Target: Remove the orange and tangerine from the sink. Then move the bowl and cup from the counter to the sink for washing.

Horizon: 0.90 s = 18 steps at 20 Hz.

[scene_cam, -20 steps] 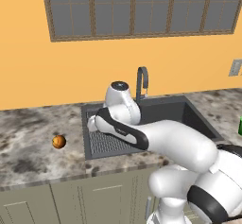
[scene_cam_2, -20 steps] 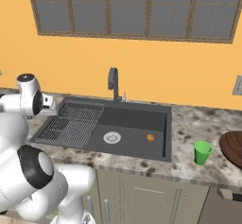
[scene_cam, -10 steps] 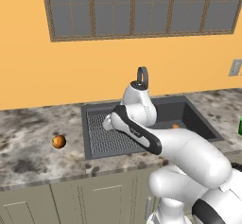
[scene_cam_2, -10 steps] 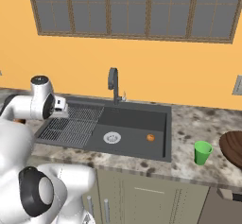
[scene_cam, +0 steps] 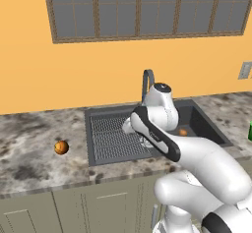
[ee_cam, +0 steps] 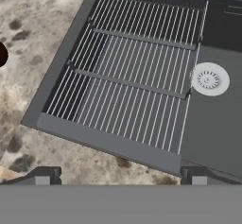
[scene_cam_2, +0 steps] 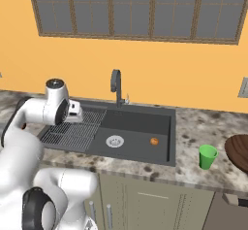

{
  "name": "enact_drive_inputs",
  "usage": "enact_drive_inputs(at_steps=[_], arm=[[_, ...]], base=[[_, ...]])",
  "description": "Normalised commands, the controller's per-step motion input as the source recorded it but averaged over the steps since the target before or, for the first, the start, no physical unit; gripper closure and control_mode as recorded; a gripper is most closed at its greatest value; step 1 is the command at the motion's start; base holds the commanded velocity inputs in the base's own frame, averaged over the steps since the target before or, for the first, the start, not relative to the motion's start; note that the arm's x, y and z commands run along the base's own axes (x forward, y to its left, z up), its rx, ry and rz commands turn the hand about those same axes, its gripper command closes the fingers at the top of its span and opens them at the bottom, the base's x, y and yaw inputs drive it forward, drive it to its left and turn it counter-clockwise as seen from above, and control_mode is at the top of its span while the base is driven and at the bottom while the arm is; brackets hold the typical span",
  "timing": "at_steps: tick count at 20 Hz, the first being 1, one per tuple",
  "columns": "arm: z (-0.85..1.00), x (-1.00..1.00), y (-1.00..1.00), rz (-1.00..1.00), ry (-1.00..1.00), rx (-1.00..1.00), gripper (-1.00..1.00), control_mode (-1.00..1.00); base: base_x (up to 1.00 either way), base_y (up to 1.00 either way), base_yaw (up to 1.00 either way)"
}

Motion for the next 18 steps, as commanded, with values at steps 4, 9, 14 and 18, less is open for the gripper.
enact_drive_inputs(at_steps=[4,9,14,18], arm=[[0.0,0.0,-0.46,0.0,0.0,0.0,-1.0,-1.0],[0.01,0.0,-0.48,0.0,0.0,0.0,-1.0,-1.0],[0.0,0.0,-0.46,0.0,0.0,0.0,-1.0,-1.0],[0.0,0.0,-0.47,-0.01,0.0,0.0,-1.0,-1.0]], base=[[0.0,0.0,0.0],[0.0,0.0,0.0],[0.0,0.0,0.0],[0.0,0.0,0.0]])
